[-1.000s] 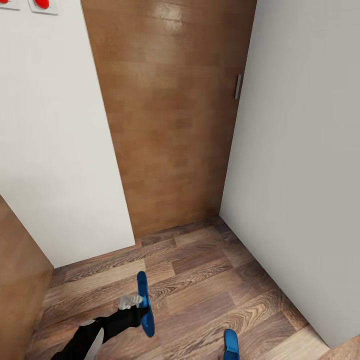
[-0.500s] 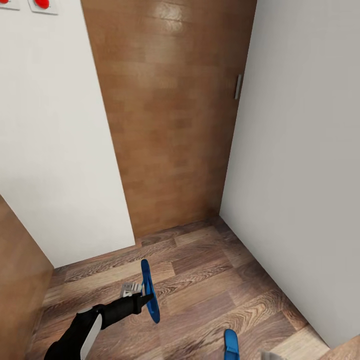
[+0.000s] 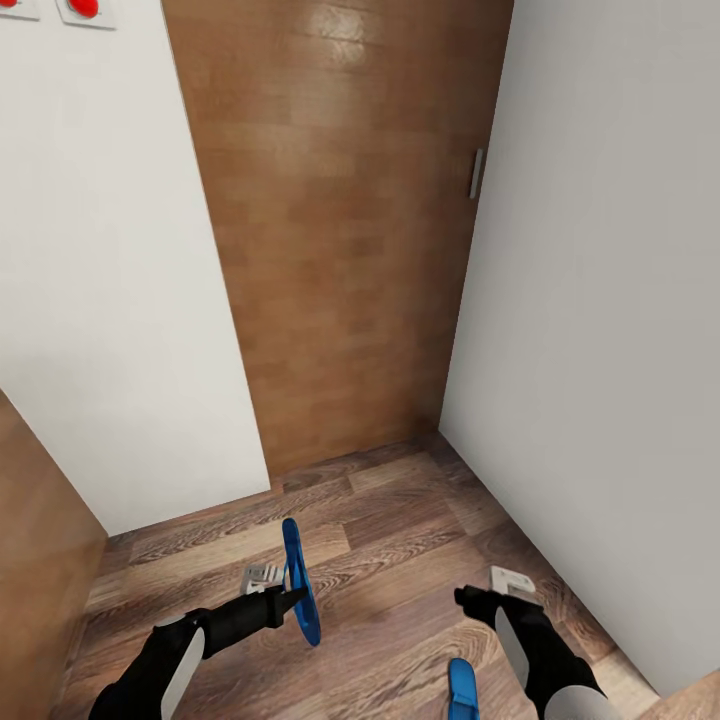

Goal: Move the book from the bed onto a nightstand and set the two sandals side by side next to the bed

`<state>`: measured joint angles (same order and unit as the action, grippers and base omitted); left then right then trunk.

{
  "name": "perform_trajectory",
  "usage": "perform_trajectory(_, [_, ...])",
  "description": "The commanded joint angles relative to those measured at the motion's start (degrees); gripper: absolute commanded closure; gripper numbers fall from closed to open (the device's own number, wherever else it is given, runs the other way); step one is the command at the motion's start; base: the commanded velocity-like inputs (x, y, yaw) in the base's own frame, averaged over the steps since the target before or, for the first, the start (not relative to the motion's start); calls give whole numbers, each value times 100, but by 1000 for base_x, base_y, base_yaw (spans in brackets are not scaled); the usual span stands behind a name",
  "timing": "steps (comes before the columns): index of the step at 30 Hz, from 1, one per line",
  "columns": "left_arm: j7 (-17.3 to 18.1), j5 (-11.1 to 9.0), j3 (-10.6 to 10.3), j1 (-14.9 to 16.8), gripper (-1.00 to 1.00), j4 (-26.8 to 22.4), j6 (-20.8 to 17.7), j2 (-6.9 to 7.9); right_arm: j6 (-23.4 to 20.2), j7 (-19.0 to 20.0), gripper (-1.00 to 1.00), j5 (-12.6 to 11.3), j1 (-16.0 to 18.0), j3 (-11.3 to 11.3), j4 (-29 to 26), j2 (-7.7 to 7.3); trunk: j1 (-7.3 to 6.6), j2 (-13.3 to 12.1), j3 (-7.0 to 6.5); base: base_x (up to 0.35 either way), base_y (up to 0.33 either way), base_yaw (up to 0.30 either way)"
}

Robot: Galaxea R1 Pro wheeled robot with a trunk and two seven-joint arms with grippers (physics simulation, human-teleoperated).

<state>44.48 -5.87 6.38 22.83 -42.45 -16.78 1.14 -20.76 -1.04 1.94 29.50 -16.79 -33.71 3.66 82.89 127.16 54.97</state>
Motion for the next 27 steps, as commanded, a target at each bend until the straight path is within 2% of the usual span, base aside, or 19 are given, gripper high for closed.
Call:
perform_trajectory(1, [17,-46,5,3,100,0,-54,0,-29,-1,-100,14,9,-28,-12,3,-1,2,5,0,0,0])
perform_trajectory(8, [87,-83,5,3,100,0,-62,2,23,-1,-100,-12,20,-26,44,19,-1,2,5,0,0,0])
perform_trajectory(12, [746,-400,11,3,100,0,-76,71,24,-1,-100,-17,20,-26,48,20,87,163,77,0,0,0])
perform_trajectory(15, [1451,-647,12,3,100,0,-86,255,21,-1,-100,-18,20,-26,57,21,153,283,131,0,0,0])
perform_trajectory(22, [1646,-711,13,3,100,2,-97,310,21,-1,-100,-17,20,-26,390,21,307,564,256,0,0,0])
perform_trajectory(27, [1730,-717,14,3,100,0,-321,328,22,-1,-100,-16,20,-28,474,20,416,764,346,0,0,0])
